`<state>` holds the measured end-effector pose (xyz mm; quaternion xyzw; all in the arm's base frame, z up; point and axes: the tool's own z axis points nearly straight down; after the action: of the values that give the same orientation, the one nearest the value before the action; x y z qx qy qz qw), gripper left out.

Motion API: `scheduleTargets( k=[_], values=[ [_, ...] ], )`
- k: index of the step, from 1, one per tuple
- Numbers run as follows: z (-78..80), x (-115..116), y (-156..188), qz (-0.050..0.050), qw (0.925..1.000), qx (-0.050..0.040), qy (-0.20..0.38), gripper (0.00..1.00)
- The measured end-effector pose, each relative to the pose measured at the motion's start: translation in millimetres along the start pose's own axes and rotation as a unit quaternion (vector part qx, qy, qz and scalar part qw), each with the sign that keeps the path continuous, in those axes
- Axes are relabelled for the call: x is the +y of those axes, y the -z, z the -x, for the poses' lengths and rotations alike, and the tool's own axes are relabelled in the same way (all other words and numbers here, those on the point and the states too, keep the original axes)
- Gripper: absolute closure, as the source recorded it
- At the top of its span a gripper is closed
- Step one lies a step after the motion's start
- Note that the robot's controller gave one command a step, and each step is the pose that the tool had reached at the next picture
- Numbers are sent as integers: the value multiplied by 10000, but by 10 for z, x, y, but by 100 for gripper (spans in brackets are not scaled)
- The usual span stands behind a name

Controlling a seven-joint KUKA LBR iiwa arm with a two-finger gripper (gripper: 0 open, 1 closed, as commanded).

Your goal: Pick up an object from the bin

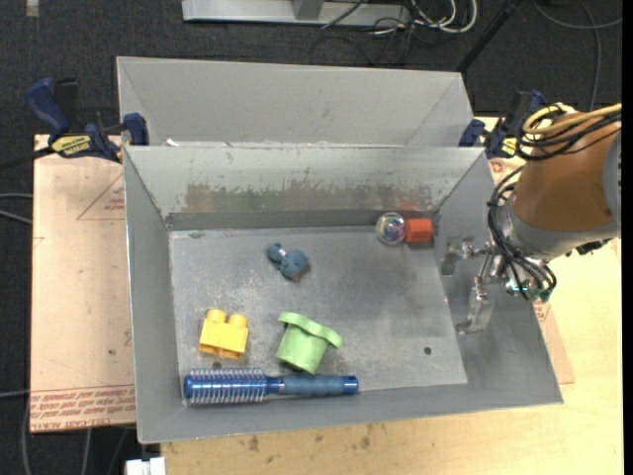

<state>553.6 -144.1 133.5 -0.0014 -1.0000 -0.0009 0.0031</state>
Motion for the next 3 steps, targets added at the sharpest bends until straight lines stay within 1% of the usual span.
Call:
scheduleTargets(
  k=[1,2,3],
  values=[
    [-588,1060,548,9,9990,-37,451,0],
    [-714,1639,524,3,9938,-26,1108,0],
    [-622,1927,237,0,9970,-23,-772,0]
  ],
)
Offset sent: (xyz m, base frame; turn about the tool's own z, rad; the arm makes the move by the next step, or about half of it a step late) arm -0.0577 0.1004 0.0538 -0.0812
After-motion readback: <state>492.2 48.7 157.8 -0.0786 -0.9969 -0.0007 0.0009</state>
